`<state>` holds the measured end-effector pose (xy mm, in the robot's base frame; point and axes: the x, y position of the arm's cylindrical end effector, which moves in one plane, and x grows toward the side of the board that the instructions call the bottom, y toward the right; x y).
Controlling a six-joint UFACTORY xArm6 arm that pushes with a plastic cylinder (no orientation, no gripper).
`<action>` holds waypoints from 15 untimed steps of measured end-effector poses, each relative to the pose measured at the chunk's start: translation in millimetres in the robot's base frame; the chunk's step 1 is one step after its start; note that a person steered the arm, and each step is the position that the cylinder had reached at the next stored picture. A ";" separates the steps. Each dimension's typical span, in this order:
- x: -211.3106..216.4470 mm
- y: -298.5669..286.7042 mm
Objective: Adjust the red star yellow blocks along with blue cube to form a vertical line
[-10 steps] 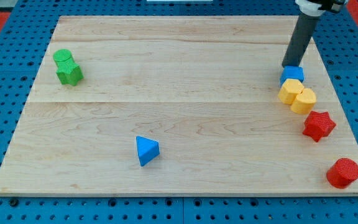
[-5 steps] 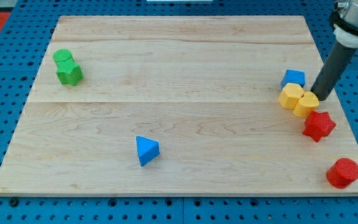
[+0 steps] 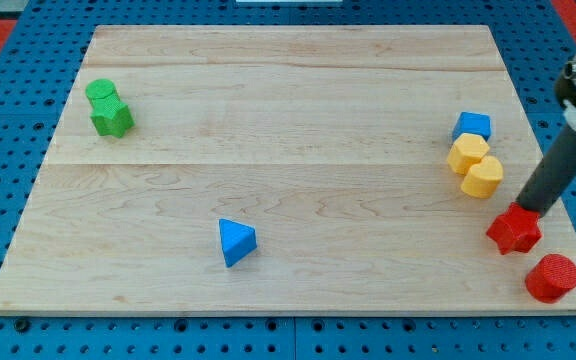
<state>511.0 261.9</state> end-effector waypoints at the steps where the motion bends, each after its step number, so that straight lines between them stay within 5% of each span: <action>1: -11.1 9.4; 3: -12.9 -18.4; 5: 0.7 -108.6; 6: -26.2 -120.7; 12: -57.4 -57.4; 13: -47.4 -66.1; 14: -60.0 -130.2; 15: -93.4 -130.4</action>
<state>417.7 131.4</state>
